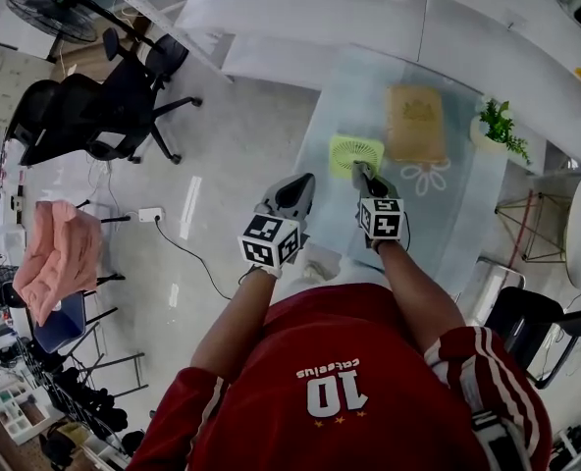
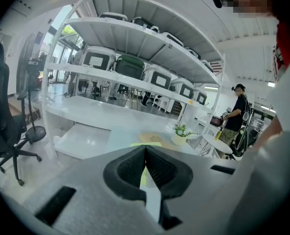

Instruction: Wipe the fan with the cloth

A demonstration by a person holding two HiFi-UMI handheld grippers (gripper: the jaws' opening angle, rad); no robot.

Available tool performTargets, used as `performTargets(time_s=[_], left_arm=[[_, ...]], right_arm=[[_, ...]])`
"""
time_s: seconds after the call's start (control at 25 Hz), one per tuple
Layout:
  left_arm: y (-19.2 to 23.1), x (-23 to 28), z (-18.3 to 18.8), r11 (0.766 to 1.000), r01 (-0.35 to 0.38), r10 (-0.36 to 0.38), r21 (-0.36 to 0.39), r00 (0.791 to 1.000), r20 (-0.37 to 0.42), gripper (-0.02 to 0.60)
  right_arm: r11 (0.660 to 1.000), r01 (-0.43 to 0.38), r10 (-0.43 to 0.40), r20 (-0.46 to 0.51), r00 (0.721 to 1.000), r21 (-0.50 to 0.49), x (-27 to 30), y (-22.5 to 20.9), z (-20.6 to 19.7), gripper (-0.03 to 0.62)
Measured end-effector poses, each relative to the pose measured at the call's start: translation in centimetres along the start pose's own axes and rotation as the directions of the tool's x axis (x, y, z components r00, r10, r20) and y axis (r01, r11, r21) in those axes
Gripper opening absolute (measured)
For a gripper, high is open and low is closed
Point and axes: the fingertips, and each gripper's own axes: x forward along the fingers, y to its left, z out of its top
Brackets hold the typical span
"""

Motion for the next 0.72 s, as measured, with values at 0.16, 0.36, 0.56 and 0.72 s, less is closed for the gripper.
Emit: performTargets(time_s=[0.16,0.36,0.56,0.72], left_arm=[[-0.9,1.2,-0.4,1.000,0.016,-0.016,-0.003,1.000,-0.011,0.000],[-2.2,2.4,-0.3,0.999,0.042,-0.042,0.001,0.999,-0.018,0.000],[-3.1,3.6,-0.4,0.998,0.064,-0.063,0.004,0.998,-0.026,0.000],[-3.2,4.1,-0.4,0.998,0.062,-0.062,0.002,0.998,-0.023,0.000]], right_arm=[[1.000,0.011,-0.011,-0.001,1.000,0.011,-0.6,-1.2,-0.1,0.012],[0.999,0.036,-0.036,0.004,0.999,0.020,-1.5,-2.6,-0.2,0.012],[0.998,0.055,-0.055,0.011,0.998,0.028,-2.5,-4.0,-0.3,0.012],[0.996,0.078,-0.079,0.024,0.997,0.033,-3.4,-5.7,-0.1,0.012]])
